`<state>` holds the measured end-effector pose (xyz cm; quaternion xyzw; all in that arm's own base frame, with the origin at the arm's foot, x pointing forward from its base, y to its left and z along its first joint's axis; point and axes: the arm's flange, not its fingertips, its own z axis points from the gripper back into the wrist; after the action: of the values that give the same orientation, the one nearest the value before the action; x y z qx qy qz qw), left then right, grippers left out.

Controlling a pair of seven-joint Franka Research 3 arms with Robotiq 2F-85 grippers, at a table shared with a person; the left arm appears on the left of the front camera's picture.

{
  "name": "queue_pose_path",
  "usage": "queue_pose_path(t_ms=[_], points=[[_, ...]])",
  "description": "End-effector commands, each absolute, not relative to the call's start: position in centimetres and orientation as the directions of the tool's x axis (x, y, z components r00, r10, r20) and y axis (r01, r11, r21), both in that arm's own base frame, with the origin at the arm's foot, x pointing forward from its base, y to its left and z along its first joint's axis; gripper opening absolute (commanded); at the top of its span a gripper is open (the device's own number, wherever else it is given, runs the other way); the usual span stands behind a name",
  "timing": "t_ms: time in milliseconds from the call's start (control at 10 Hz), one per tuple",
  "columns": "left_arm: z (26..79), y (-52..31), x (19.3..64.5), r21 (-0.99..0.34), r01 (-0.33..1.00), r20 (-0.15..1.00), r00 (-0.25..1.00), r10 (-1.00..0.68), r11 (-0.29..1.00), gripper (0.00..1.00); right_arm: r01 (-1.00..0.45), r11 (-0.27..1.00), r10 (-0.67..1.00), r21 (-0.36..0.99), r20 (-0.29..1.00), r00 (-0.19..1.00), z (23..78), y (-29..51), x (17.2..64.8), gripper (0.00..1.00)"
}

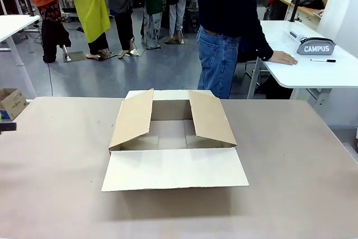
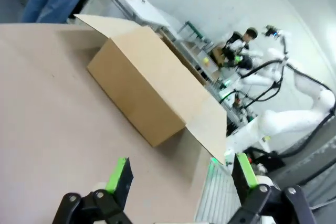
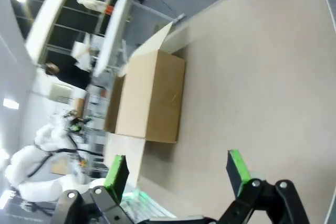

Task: Pack the gift set into the box.
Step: Place both hands on the side flaps of the Package Box and spread them outward.

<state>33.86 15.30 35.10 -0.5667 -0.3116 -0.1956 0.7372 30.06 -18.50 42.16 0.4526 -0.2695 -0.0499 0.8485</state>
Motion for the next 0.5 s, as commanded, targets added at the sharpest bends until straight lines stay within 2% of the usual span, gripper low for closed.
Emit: queue_pose_path(t_ms=[0,100,200,400], points=[[43.8,6.5,33.3,-0.569,0.736,0.729,0.658,-0.191,0.367,1.00,-0.207,0.827,-0.137,0.523,0.544,0.828,47.4,-6.3,32.6,1.00],[47.0,1.2,33.3,-0.490,0.793,0.721,0.602,-0.343,0.363,1.00,-0.286,0.875,0.004,0.390,0.586,0.811,49.7,0.0,33.7,1.00],[48.9,-3.0,33.4,-0.455,0.836,0.710,0.548,-0.443,0.306,1.00,-0.339,0.894,0.103,0.291,0.604,0.790,50.8,4.7,34.4,1.00],[50.5,-10.2,33.8,-0.367,0.825,0.668,0.555,-0.496,0.429,1.00,-0.401,0.907,0.269,0.126,0.560,0.784,49.3,12.3,35.2,1.00]])
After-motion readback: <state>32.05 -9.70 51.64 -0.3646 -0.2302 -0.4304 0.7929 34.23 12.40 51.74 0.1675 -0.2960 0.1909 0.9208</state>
